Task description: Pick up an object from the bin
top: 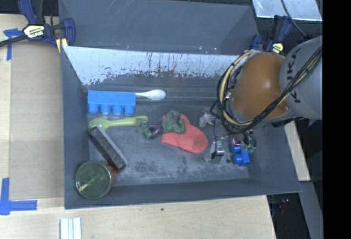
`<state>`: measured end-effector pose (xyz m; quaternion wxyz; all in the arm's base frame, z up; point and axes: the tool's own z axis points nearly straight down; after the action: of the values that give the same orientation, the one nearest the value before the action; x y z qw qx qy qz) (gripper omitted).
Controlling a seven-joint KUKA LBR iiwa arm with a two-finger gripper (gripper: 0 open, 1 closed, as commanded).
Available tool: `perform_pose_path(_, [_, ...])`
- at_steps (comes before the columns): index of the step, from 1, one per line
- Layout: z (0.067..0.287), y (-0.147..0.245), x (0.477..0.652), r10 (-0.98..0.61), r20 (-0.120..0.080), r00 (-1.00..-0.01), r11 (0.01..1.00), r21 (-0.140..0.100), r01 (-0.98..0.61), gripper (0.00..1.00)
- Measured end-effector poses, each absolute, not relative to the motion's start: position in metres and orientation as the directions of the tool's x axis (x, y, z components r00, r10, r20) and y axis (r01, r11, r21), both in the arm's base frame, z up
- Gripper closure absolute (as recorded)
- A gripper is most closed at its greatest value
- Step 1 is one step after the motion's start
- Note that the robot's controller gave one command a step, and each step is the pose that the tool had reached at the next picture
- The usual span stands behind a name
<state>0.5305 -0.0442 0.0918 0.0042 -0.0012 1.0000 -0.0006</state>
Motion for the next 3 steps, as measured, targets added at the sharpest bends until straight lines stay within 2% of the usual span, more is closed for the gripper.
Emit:
perform_pose_path(1, [0.108, -0.02, 0.535, 0.108, -0.014, -0.994, 0.994, -0.002, 0.108, 0.0])
perform_pose_path(2, [0.1, 0.025, 0.518, 0.031, -0.001, -1.0, 1.0, 0.002, 0.031, 0.0])
perform_pose_path(3, [0.077, 0.024, 0.522, 0.181, -0.014, -0.983, 0.983, 0.001, 0.181, 0.0])
